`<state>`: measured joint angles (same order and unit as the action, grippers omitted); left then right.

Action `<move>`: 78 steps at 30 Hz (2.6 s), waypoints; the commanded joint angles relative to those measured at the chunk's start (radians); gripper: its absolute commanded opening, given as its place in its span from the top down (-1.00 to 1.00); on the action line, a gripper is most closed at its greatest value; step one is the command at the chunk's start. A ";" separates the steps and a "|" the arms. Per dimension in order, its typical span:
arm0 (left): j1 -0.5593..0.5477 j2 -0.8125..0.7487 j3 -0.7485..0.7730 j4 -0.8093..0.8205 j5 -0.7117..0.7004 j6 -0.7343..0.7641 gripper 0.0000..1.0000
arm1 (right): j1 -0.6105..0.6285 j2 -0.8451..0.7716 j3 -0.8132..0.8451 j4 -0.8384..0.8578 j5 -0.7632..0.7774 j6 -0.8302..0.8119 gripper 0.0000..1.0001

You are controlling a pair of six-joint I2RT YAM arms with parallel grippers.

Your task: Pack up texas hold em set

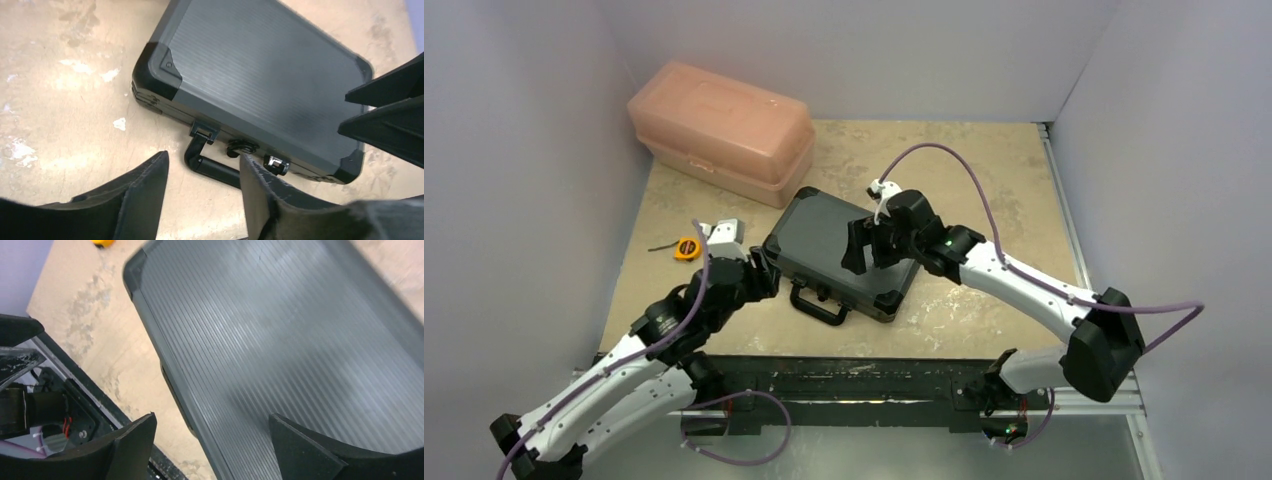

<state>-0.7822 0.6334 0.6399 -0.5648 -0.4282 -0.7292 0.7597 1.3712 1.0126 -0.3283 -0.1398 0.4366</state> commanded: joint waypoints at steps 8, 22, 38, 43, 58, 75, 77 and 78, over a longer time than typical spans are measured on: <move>-0.006 -0.169 0.096 -0.130 -0.118 0.256 -0.72 | -0.003 -0.199 0.089 0.048 0.177 -0.040 -0.98; -0.006 -0.250 0.151 -0.143 -0.342 0.534 -0.87 | -0.002 -0.400 -0.002 0.154 0.359 0.018 -0.98; -0.006 -0.378 0.096 -0.135 -0.531 0.528 -1.00 | -0.002 -0.701 -0.193 0.198 0.654 0.126 -0.98; -0.006 -0.385 0.096 -0.134 -0.513 0.531 -1.00 | -0.002 -0.796 -0.220 0.141 0.688 0.137 -0.98; -0.006 -0.388 0.096 -0.137 -0.492 0.542 -1.00 | -0.002 -0.853 -0.233 0.062 0.704 0.194 -0.98; -0.006 -0.386 0.097 -0.138 -0.490 0.545 -1.00 | -0.002 -0.834 -0.223 0.046 0.713 0.197 -0.98; -0.006 -0.386 0.096 -0.139 -0.489 0.545 -1.00 | -0.002 -0.816 -0.208 0.021 0.736 0.198 -0.98; -0.006 -0.386 0.097 -0.139 -0.488 0.546 -1.00 | -0.002 -0.811 -0.200 0.013 0.738 0.200 -0.98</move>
